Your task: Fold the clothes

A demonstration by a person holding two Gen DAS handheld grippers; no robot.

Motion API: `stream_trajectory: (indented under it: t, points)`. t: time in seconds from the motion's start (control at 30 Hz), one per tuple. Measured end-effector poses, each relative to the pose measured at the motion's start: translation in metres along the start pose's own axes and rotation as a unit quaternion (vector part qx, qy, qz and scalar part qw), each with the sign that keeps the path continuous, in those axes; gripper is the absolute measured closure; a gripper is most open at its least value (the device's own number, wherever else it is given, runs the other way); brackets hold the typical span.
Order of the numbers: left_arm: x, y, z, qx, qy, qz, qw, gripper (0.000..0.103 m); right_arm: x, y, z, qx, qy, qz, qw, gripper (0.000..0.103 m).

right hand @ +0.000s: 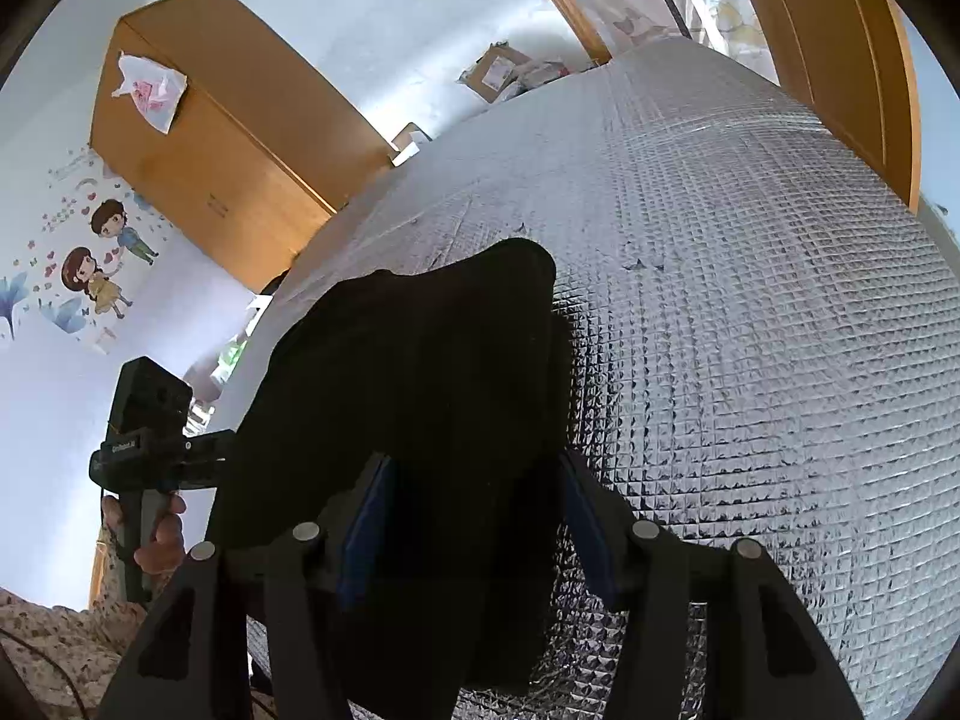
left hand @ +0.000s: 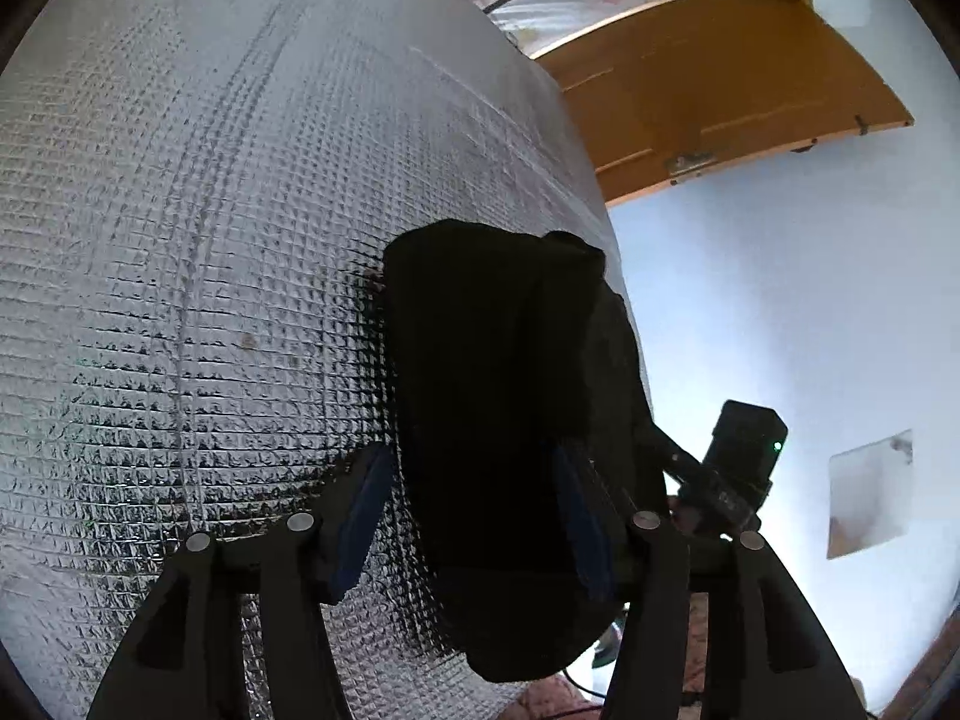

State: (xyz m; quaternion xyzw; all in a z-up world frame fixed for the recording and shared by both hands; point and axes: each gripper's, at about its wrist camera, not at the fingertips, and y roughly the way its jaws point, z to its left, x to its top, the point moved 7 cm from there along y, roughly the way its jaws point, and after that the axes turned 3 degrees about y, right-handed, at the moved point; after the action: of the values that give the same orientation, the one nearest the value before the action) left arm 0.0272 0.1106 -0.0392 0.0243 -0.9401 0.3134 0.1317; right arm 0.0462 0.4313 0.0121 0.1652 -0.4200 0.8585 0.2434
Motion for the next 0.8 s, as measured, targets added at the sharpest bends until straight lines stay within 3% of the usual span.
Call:
stream_trajectory:
  t: [0.13,0.2,0.7,0.8]
  points:
    - [-0.004,0.002,-0.007,-0.036,-0.002,0.001,0.9993,0.039,0.003,0.000,-0.002,0.004,0.001,0.000,1.000,0.047]
    - [-0.004,0.010,-0.005,-0.035,-0.006,0.006,0.9993,0.035,0.003,0.000,-0.002,0.009,0.006,-0.001,1.000,0.047]
    - [-0.001,0.030,-0.014,-0.026,0.000,0.018,0.9995,0.036,0.006,0.003,-0.001,0.028,0.001,0.009,1.000,0.045]
    - [-0.006,0.035,-0.020,-0.006,0.017,0.018,0.9997,0.037,0.005,0.003,-0.002,0.026,0.005,0.010,1.000,0.053]
